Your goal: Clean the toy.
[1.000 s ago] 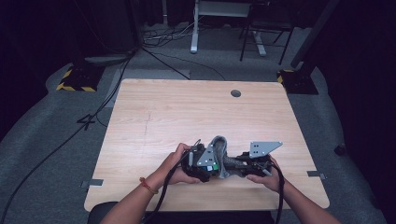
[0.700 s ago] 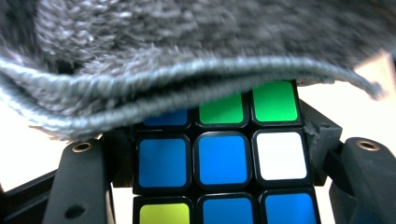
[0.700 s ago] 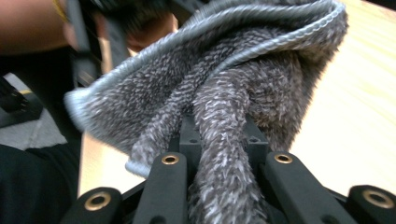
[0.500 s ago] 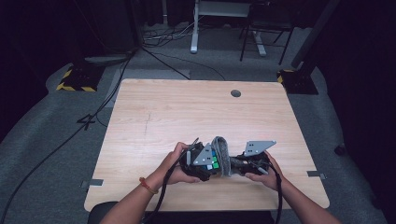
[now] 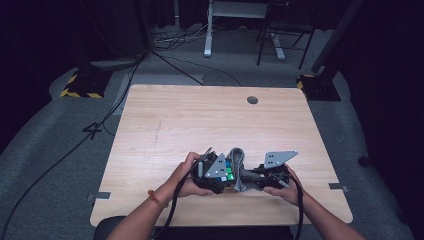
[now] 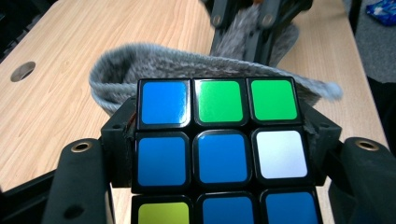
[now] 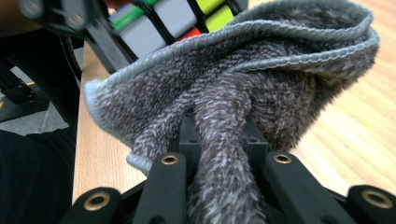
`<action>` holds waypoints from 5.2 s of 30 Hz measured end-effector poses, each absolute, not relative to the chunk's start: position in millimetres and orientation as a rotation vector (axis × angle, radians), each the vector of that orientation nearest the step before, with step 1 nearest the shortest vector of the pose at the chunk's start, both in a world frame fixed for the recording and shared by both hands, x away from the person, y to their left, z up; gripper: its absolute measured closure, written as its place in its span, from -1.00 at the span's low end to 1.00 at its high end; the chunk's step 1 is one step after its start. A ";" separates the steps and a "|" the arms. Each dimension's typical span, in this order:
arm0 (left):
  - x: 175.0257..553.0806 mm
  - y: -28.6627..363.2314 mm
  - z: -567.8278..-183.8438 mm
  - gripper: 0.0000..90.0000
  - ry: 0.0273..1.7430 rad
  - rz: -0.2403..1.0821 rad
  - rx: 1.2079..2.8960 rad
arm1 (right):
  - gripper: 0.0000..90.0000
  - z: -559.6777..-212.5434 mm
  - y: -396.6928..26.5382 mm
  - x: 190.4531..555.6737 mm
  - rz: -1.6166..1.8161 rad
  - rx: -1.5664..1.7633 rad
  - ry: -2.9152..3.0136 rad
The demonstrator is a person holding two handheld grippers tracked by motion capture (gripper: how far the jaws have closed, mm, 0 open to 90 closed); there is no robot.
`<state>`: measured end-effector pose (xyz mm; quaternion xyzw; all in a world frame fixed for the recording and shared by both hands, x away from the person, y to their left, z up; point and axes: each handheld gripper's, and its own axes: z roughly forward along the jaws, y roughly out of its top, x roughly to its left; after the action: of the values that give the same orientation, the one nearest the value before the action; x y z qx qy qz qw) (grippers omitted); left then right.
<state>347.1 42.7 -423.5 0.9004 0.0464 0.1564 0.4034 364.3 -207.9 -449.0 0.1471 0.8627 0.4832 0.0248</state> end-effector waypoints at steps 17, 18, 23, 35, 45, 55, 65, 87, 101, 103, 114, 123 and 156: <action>342.7 31.8 -430.0 -0.26 0.090 0.398 2.319 | 0.70 -427.7 -208.4 350.2 1.503 0.362 2.543; 342.6 32.4 -429.1 -0.26 0.088 0.396 2.311 | 0.70 -430.3 -207.7 351.1 1.477 0.371 2.548; 342.0 36.4 -423.6 -0.26 0.089 0.390 2.271 | 0.70 -444.2 -206.0 361.1 1.385 0.431 2.597; 341.7 44.9 -413.8 -0.26 0.090 0.369 2.152 | 0.70 -453.8 -208.5 368.4 1.517 0.458 2.695; 340.4 37.8 -426.6 -0.27 0.086 0.449 2.257 | 0.71 -437.6 -216.3 360.9 1.653 0.392 2.625; 344.1 32.5 -431.0 -0.27 0.123 0.443 2.311 | 0.71 -426.0 -208.4 346.7 1.614 0.315 2.556; 341.4 37.8 -422.5 -0.26 0.109 0.437 2.252 | 0.71 -437.4 -209.6 359.6 1.416 0.433 2.561; 342.2 46.7 -420.5 -0.26 0.099 0.365 2.170 | 0.72 -447.1 -222.9 370.4 1.775 0.424 2.631; 343.5 43.0 -418.4 -0.25 0.118 0.370 2.156 | 0.72 -449.4 -218.9 371.2 1.597 0.485 2.620; 342.5 42.5 -416.7 -0.25 0.107 0.384 2.148 | 0.72 -453.5 -216.3 371.7 1.581 0.492 2.654; 350.8 44.3 -421.4 -0.26 0.170 0.349 2.154 | 0.72 -451.8 -220.7 371.1 1.719 0.457 2.632; 353.4 44.4 -424.4 -0.27 0.193 0.312 2.184 | 0.73 -443.0 -223.3 367.1 1.780 0.418 2.579; 348.2 47.5 -416.5 -0.25 0.130 0.329 2.120 | 0.73 -440.5 -217.6 364.5 1.608 0.394 2.619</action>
<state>348.2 47.5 -416.5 0.8675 0.0534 0.1344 0.4759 364.5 -217.6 -440.5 0.1271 0.8451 0.5189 0.0214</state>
